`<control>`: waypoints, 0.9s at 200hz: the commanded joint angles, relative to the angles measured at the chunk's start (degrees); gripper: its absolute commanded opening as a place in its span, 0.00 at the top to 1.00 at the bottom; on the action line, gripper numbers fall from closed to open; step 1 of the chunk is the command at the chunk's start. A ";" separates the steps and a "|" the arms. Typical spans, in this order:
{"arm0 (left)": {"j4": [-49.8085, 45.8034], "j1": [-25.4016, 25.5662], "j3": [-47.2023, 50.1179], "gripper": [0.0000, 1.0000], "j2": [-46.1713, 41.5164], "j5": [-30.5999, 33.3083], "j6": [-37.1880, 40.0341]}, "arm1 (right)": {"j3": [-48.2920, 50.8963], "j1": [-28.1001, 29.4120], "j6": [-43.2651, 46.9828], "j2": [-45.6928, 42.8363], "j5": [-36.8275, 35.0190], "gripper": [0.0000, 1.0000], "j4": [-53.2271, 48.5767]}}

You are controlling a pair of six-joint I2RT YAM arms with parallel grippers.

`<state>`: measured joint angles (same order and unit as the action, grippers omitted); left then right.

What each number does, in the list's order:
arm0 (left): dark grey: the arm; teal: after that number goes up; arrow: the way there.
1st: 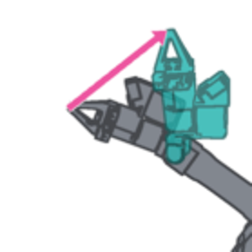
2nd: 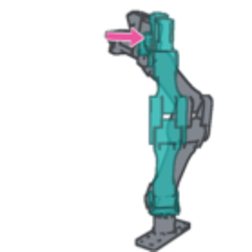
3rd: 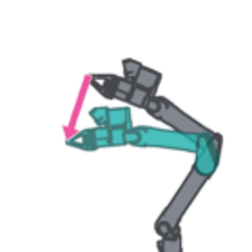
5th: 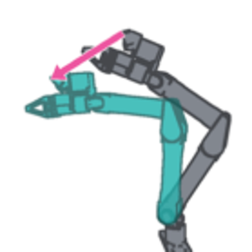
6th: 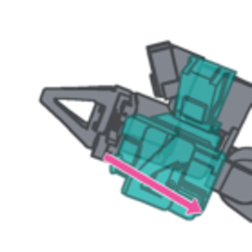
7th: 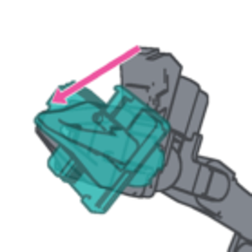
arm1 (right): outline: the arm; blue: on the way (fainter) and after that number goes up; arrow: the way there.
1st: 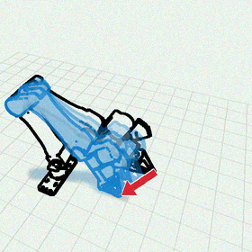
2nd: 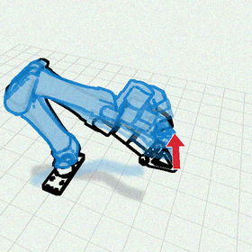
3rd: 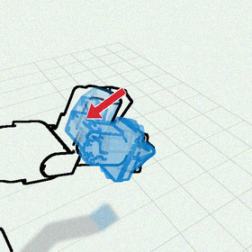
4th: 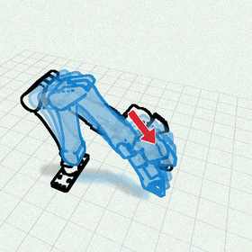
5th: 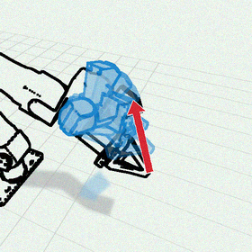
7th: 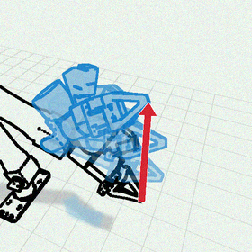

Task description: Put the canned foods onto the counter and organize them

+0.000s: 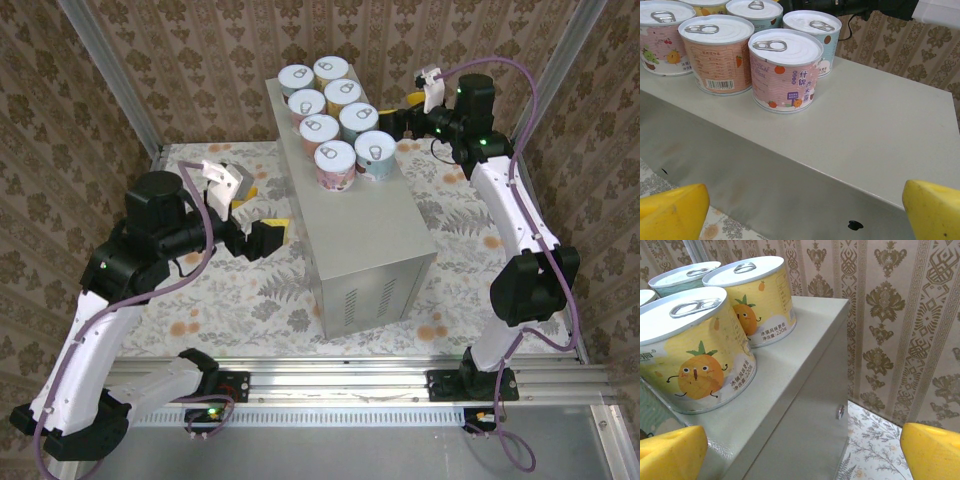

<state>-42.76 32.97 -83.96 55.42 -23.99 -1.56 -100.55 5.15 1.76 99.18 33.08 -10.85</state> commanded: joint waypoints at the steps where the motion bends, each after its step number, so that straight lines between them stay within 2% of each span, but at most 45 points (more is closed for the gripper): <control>1: 1.95 -0.53 0.63 0.00 -0.33 -0.09 -0.87 | -2.01 0.21 1.24 0.66 1.38 0.00 -0.12; 180: 2.29 -1.60 0.57 0.00 -0.01 -1.27 -1.01 | -1.13 0.20 1.49 0.01 3.31 0.00 0.76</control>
<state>-41.91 32.01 -83.64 55.44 -24.23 -1.78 -100.55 5.15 2.81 99.18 34.39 -10.85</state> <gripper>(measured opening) 0.999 0.999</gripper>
